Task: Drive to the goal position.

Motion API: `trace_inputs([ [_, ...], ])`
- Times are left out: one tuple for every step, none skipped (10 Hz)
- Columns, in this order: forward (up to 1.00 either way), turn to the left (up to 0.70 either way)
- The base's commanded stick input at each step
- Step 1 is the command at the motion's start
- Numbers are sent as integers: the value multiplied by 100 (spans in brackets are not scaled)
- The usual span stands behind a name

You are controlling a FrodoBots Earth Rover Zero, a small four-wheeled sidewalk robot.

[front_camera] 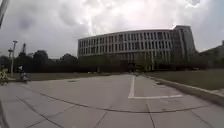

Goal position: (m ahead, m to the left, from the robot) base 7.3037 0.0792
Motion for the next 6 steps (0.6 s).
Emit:
trace_inputs([
  [70,0],
  [70,0],
  [70,0],
  [70,0],
  [70,0],
  [70,0],
])
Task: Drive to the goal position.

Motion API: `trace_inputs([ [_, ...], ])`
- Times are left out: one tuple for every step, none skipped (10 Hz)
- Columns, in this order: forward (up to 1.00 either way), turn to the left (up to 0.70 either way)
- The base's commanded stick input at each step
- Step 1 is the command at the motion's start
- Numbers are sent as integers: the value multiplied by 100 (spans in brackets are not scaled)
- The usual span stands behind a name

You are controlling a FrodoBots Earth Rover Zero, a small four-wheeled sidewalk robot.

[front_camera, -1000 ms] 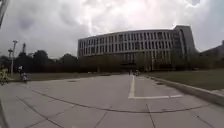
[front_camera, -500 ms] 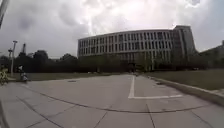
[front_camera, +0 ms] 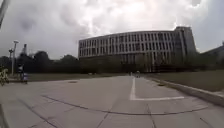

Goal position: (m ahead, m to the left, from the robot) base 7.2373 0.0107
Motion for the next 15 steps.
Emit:
trace_inputs([
  [70,0],
  [70,0],
  [70,0],
  [70,0],
  [70,0],
  [70,0],
  [70,0],
  [70,0],
  [70,0],
  [70,0],
  [70,0],
  [70,0],
  [70,0],
  [70,0],
  [70,0],
])
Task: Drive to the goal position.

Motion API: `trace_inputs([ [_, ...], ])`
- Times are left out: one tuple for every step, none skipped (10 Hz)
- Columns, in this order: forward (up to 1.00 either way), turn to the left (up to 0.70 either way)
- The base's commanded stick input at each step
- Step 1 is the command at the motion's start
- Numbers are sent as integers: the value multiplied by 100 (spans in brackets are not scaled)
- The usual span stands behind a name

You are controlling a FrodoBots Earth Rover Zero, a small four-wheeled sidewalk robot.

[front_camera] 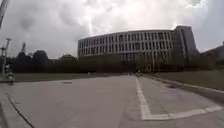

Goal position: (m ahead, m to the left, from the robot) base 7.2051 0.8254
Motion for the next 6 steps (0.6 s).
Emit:
trace_inputs([
  [70,0],
  [70,0],
  [70,0],
  [70,0],
  [70,0],
  [70,-12],
])
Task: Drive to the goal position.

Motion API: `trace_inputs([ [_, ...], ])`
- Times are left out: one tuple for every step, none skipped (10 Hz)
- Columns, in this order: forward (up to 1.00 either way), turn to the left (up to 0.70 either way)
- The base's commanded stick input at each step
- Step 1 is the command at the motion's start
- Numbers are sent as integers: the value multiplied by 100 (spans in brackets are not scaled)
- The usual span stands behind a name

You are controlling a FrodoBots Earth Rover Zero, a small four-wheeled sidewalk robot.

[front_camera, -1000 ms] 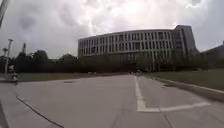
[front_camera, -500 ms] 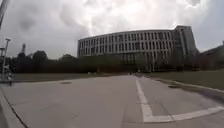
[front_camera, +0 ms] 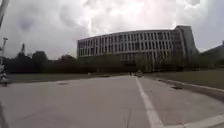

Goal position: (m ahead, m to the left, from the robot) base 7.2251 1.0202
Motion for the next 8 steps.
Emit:
trace_inputs([
  [70,-35],
  [70,-35],
  [70,-34],
  [70,-24],
  [70,-10],
  [70,0],
  [70,0],
  [70,0],
])
